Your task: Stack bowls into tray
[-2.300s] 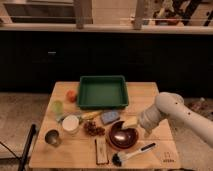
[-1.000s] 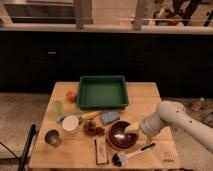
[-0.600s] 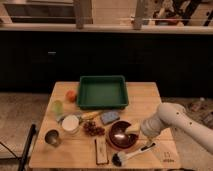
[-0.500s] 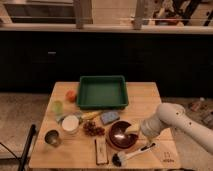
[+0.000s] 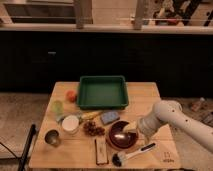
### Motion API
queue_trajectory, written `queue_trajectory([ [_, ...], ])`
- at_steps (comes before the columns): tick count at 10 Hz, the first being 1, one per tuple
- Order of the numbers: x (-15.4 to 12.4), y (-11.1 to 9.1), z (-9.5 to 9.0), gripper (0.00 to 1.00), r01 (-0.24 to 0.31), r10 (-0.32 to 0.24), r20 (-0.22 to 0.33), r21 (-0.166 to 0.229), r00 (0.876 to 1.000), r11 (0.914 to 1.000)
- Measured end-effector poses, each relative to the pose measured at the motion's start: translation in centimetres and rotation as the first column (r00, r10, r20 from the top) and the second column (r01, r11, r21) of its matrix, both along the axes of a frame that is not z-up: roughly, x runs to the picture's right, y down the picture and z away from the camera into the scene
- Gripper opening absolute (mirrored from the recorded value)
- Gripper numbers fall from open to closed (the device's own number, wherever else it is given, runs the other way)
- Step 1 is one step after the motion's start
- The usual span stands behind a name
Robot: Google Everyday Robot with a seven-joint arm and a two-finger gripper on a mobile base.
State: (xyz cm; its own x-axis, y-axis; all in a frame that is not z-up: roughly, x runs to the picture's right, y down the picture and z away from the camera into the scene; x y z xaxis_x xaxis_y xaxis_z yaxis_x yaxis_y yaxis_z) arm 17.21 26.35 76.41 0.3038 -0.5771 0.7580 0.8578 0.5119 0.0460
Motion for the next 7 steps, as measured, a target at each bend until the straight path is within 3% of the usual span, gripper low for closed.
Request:
queue_trajectory([
  [5, 0.1, -0.3, 1.3, 0.79, 0.010, -0.010, 0.002, -0.017, 1.000, 0.9998],
  [6, 0.1, -0.2, 1.7, 0.74, 0.014, -0.014, 0.004, -0.020, 1.000, 0.9997],
  [7, -0.2, -0.3, 2.1, 0.62, 0.019, -0.019, 0.007, -0.022, 1.000, 0.9996],
])
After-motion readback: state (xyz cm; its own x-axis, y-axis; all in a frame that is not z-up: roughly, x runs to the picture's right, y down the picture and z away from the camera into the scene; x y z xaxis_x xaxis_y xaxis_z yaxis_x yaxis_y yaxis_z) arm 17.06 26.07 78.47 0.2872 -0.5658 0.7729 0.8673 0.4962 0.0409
